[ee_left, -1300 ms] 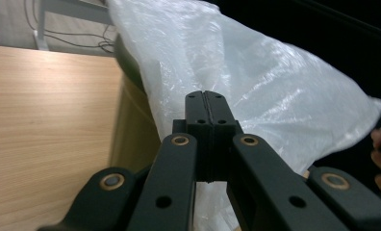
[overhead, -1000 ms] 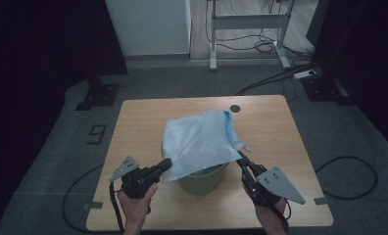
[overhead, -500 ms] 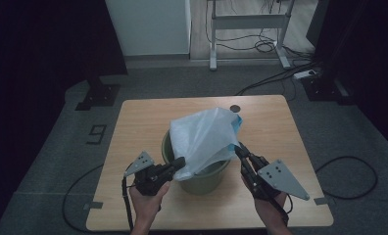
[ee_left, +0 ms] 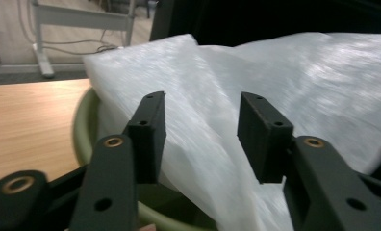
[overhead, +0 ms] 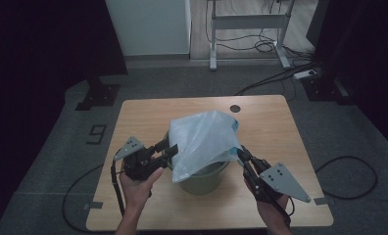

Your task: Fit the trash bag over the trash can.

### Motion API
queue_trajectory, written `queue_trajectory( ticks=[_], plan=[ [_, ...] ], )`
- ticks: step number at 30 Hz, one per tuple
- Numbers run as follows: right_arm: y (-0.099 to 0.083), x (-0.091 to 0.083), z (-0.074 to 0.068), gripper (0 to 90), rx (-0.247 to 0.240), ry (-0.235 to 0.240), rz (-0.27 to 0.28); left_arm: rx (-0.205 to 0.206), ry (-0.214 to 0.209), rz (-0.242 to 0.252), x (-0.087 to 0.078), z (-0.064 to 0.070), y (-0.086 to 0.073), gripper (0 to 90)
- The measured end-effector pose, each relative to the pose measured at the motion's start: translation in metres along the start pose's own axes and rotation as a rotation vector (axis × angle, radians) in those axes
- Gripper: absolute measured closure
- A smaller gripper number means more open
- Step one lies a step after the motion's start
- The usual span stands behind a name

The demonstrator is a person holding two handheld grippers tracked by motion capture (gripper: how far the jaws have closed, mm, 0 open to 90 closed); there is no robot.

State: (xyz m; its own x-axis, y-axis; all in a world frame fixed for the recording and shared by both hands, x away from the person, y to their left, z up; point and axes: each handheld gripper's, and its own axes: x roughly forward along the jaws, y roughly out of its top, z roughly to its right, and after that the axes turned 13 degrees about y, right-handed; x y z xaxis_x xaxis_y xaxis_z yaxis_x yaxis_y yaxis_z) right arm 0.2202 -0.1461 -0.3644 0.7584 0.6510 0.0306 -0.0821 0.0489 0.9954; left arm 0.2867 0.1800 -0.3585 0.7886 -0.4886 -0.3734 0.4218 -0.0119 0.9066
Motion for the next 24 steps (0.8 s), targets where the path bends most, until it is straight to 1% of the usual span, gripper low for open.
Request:
queue_trajectory(
  ticks=[2, 4, 6, 8, 10, 12, 15, 19, 20, 21, 24],
  plan=[
    [-0.001, 0.000, -0.002, 88.6, -0.006, 0.006, -0.002, -0.001, 0.017, -0.021, 0.007, -0.003, 0.003, 48.1],
    [-0.001, -0.001, -0.003, 88.6, -0.012, 0.013, 0.000, -0.009, 0.005, -0.044, 0.010, -0.005, 0.002, 44.4],
    [-0.002, -0.002, -0.005, 88.6, -0.021, 0.018, 0.000, -0.003, 0.010, -0.040, 0.009, -0.002, -0.001, 41.6],
    [-0.004, -0.003, -0.007, 88.6, -0.029, 0.023, -0.002, -0.001, 0.001, -0.042, 0.008, 0.001, -0.004, 39.0],
    [-0.006, -0.003, -0.009, 88.6, -0.029, 0.028, -0.005, 0.019, -0.011, -0.047, 0.006, 0.006, -0.005, 36.7],
    [-0.006, -0.002, -0.011, 88.6, -0.031, 0.032, -0.007, 0.047, -0.021, -0.052, 0.006, 0.011, -0.004, 36.1],
    [-0.006, -0.001, -0.015, 88.6, -0.038, 0.039, -0.006, 0.089, -0.017, -0.071, 0.010, 0.020, 0.001, 36.6],
    [-0.005, -0.002, -0.019, 88.6, -0.046, 0.047, -0.002, 0.127, -0.012, -0.103, 0.022, 0.027, 0.004, 44.0],
    [-0.005, -0.002, -0.020, 88.5, -0.049, 0.049, -0.002, 0.134, -0.015, -0.105, 0.024, 0.027, 0.003, 49.1],
    [-0.005, -0.002, -0.020, 88.6, -0.050, 0.050, -0.003, 0.138, -0.021, -0.108, 0.025, 0.028, 0.003, 57.3],
    [-0.006, -0.002, -0.020, 88.5, -0.052, 0.054, -0.003, 0.141, -0.028, -0.113, 0.028, 0.029, 0.000, 76.5]
  ],
)
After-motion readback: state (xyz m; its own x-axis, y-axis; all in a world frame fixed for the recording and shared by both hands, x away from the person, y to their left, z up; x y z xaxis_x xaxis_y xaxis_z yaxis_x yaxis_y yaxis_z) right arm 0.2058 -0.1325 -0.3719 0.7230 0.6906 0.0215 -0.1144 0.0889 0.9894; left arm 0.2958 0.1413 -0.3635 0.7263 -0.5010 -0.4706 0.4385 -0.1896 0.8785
